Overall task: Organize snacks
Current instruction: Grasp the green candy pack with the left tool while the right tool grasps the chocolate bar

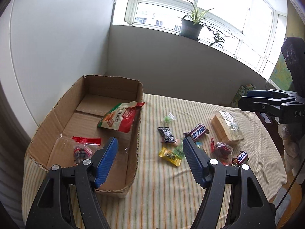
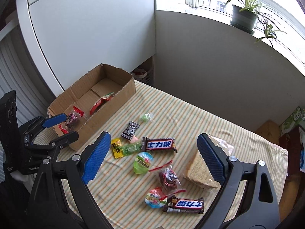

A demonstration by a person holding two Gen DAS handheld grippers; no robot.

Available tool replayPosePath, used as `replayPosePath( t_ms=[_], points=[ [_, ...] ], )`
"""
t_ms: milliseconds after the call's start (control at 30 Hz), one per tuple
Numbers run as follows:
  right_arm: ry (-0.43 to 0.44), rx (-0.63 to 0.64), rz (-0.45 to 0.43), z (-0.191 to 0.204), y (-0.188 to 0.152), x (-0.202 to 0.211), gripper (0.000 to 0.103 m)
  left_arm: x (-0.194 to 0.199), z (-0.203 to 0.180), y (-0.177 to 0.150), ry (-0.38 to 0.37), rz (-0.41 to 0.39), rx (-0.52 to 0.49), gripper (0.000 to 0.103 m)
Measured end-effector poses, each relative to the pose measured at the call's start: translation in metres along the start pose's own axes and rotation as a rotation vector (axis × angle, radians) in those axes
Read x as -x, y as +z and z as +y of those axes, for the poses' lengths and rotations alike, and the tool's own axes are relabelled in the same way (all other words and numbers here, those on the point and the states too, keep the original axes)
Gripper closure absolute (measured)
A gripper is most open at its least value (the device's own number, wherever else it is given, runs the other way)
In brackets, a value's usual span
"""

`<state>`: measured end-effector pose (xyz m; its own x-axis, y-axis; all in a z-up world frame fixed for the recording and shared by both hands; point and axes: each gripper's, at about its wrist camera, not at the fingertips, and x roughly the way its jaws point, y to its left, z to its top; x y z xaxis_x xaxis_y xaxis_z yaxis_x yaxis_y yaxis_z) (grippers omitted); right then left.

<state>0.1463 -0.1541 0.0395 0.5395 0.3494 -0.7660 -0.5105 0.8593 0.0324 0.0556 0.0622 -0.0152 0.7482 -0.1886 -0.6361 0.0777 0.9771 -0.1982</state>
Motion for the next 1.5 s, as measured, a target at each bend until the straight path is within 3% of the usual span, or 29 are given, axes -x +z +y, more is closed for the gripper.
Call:
replayPosePath(
  t_ms=[200,300,400,467,567,1067,1233,1300,1367,1500],
  points=[
    [-0.037,-0.05,0.065,-0.041,-0.048,0.01,0.009,-0.012,-0.032,-0.009,-0.059,0.039,-0.067,0.032],
    [0.011,-0.088,0.121,-0.062,-0.068,0.003,0.01,-0.017,-0.041,-0.012,-0.086,0.064,-0.078,0.033],
    [0.011,-0.053,0.152,-0.068,-0.081,-0.006,0.023,-0.022,-0.047,-0.013,-0.097,0.081,-0.079,0.033],
    [0.034,-0.031,0.181,-0.072,-0.088,-0.014,0.039,-0.026,-0.053,-0.014,-0.105,0.093,-0.083,0.033],
    [0.067,0.006,0.232,-0.074,-0.095,-0.029,0.049,-0.032,-0.065,-0.017,-0.112,0.111,-0.113,0.038],
    [0.289,0.0,0.331,-0.091,-0.096,-0.078,0.05,-0.063,-0.088,-0.021,-0.113,0.176,-0.156,0.041],
    [0.345,-0.012,0.341,-0.09,-0.103,-0.074,0.05,-0.07,-0.087,-0.021,-0.111,0.196,-0.151,0.041],
    [0.347,-0.001,0.336,-0.086,-0.106,-0.068,0.05,-0.072,-0.088,-0.021,-0.114,0.202,-0.153,0.041],
    [0.337,0.021,0.337,-0.08,-0.109,-0.065,0.05,-0.077,-0.089,-0.02,-0.108,0.21,-0.15,0.049],
    [0.263,0.078,0.337,-0.069,-0.113,-0.064,0.05,-0.088,-0.094,-0.019,-0.099,0.23,-0.166,0.052]
  ],
)
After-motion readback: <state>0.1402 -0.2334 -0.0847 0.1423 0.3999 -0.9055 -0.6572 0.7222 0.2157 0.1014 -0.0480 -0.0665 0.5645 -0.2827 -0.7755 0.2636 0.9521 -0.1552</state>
